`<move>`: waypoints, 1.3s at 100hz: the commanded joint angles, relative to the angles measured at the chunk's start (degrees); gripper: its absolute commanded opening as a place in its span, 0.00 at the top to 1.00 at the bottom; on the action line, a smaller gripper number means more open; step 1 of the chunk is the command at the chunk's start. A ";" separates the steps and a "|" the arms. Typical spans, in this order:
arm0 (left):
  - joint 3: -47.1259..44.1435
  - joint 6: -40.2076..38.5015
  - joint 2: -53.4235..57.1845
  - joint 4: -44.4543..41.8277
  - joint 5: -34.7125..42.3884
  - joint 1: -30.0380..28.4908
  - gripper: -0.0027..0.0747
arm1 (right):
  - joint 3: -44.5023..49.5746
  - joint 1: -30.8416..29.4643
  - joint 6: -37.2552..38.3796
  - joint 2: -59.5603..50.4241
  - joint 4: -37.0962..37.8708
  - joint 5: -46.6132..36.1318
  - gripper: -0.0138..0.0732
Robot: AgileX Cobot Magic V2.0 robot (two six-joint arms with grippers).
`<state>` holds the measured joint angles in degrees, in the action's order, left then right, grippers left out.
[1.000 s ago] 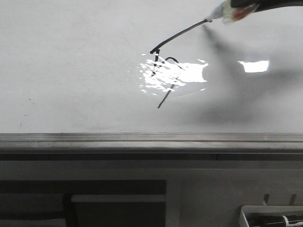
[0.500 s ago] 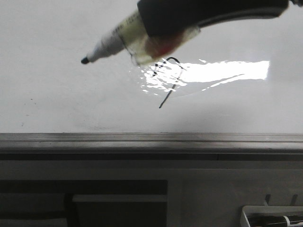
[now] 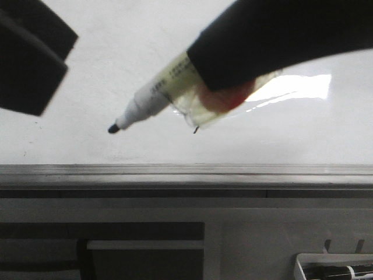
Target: Write number 5 on whiteboard
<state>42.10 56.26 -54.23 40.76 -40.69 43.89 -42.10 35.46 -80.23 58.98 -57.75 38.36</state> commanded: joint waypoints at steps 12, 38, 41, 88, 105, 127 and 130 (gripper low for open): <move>2.90 -0.18 -5.50 5.44 5.63 3.46 0.40 | -5.86 -0.12 -0.17 -0.69 -0.69 0.57 0.89; 3.00 -0.18 -7.13 7.24 8.73 3.46 0.57 | -6.68 -0.12 -0.17 -0.69 0.73 2.04 0.89; 3.01 -0.18 -7.13 7.28 8.86 3.46 0.57 | -6.68 -0.12 -0.17 -0.69 0.96 2.04 0.89; 3.10 -0.18 -7.13 9.90 11.54 3.46 0.62 | -6.68 1.27 -0.17 -0.69 1.48 3.88 0.89; 3.10 -0.18 -7.13 11.15 11.80 3.46 0.72 | -6.68 3.69 -0.17 -0.69 1.48 2.52 0.89; 3.10 -0.18 -7.13 11.15 11.80 3.46 0.99 | -6.68 4.41 0.04 -0.69 1.48 2.63 0.89; 3.10 -0.18 -7.13 11.15 11.80 3.46 0.99 | -6.68 4.41 0.25 -0.69 1.36 2.63 0.89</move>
<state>43.06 57.83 -62.06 48.54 -34.15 47.18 -46.81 39.20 -80.20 58.98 -52.66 39.08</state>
